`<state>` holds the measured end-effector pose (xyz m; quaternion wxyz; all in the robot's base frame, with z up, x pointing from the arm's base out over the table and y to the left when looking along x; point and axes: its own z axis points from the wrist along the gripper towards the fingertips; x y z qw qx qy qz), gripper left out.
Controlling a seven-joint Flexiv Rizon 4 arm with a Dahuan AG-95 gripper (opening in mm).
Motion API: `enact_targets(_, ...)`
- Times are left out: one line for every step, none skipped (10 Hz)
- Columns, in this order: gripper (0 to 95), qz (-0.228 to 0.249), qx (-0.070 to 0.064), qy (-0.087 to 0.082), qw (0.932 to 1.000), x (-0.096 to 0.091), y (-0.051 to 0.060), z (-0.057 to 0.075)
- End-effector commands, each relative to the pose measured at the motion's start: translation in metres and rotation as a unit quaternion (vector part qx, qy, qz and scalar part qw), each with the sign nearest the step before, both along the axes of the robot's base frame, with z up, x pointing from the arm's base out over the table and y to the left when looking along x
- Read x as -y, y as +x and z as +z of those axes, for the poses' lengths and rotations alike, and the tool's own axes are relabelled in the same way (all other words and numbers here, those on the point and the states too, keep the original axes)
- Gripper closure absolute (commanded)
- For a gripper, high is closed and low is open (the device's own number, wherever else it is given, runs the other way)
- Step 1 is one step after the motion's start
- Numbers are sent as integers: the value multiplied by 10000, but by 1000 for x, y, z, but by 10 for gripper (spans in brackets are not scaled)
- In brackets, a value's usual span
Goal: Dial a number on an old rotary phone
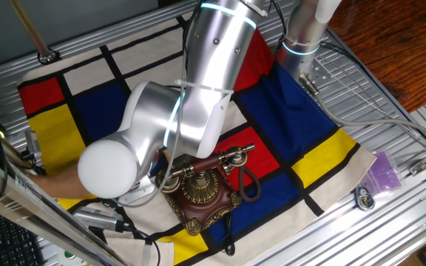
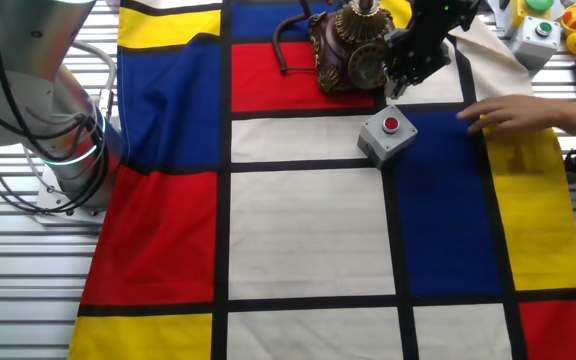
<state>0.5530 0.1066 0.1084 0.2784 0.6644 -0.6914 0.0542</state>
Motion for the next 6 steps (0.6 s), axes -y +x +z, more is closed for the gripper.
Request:
enact_targets(950,25,-18,5,10000,0,0,0)
enact_targets(950,25,-19,-7,10000,1,-1,0)
enact_targets(950,30,-5,6,10000,2,-2,-1)
enact_targets(950,37,4,-2,10000,2,-3,-1)
enact_targets(950,69,4,-1,10000,2,-3,-2)
enact_targets(950,99,6,-32,9999,3,-3,-2)
